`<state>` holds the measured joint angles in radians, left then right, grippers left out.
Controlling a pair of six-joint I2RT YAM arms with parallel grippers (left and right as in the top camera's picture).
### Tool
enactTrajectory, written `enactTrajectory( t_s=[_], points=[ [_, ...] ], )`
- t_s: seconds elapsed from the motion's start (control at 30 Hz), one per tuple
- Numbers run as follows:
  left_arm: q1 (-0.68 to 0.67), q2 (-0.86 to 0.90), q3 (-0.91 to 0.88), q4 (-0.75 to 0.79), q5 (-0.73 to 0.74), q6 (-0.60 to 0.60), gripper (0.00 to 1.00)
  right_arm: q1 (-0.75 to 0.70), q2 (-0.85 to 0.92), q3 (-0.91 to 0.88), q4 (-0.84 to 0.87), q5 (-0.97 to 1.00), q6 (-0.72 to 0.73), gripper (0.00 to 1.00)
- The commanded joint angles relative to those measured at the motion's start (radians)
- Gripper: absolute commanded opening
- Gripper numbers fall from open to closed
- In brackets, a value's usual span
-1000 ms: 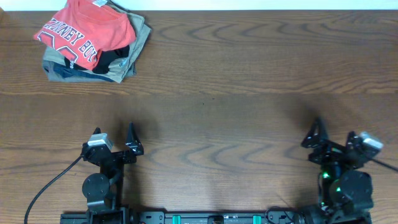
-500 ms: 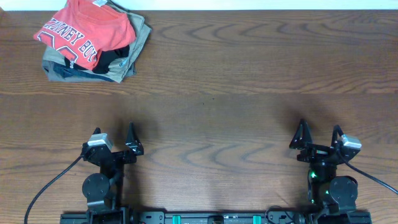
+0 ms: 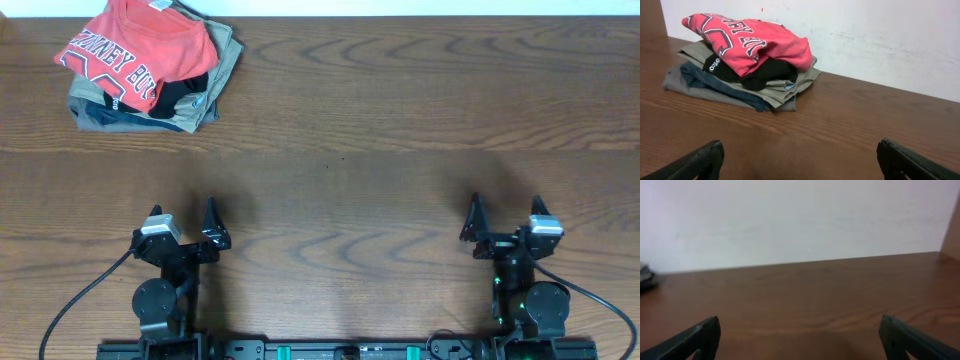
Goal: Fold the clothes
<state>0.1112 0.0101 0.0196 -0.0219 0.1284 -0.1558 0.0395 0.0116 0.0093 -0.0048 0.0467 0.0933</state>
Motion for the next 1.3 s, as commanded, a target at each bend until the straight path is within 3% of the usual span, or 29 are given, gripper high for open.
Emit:
enactTrajectory(
  t_s=[0.0,1.27],
  points=[
    [0.005,-0.006,-0.016,-0.037,0.02,0.013,0.97,-0.008,-0.007,-0.004,-0.046,-0.055,-0.088,0.99],
    [0.005,-0.006,-0.016,-0.037,0.02,0.013,0.98,-0.009,-0.007,-0.004,-0.07,-0.055,-0.087,0.99]
  ],
)
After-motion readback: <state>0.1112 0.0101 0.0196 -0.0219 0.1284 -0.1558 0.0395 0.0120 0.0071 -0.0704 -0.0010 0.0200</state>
